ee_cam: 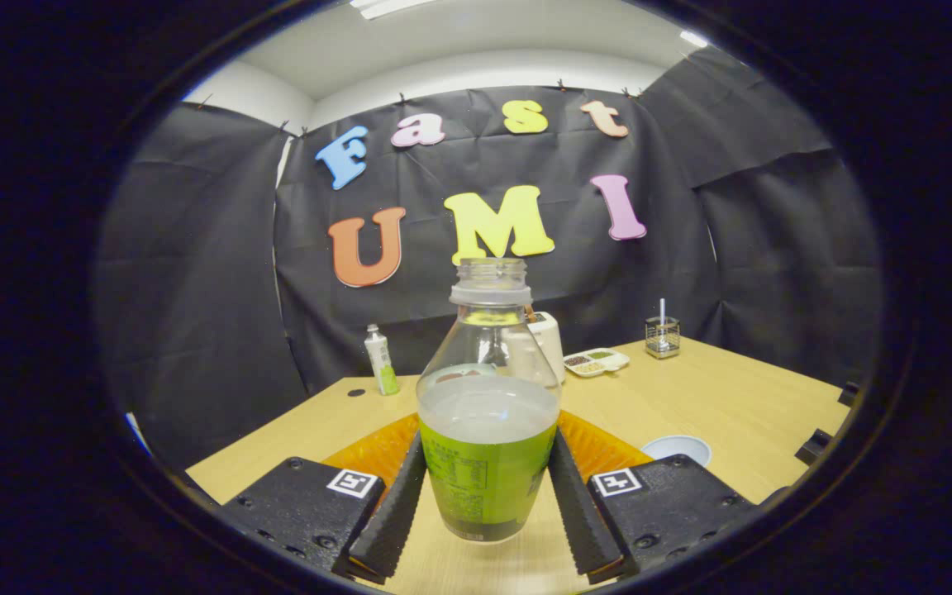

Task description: Take the bottle from table, then pour the juice into the cup, finally place the bottle on the coaster

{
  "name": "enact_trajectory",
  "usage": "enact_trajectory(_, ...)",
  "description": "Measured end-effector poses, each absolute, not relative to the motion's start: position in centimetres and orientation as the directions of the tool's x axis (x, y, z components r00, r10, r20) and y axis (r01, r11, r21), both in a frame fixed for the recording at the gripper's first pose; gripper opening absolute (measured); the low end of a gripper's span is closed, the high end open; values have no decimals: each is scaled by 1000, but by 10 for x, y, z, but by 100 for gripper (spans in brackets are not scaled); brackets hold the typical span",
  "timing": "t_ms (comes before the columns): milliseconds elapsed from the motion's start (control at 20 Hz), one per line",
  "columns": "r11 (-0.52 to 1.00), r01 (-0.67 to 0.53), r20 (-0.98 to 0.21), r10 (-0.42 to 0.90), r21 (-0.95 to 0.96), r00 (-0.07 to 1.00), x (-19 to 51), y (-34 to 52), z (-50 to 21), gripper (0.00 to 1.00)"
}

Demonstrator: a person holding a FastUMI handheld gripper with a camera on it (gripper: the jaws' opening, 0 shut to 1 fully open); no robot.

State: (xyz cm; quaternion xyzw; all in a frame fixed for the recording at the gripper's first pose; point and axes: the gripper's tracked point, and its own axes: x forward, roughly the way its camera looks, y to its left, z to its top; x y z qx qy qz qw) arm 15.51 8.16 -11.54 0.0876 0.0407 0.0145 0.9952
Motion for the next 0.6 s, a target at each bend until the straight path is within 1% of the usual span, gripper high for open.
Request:
enact_trajectory(100, 973, -13, -75, 31, 228, 997, 153, 76, -109, 80)
enact_trajectory(250, 937, -58, -64, 86, 346, 994, 152, 79, -103, 80)
enact_trajectory(400, 859, -124, -31, 160, 497, 987, 154, 82, -99, 79)
enact_trajectory(600, 732, -172, -7, 236, 660, 972, 158, 84, -102, 80)
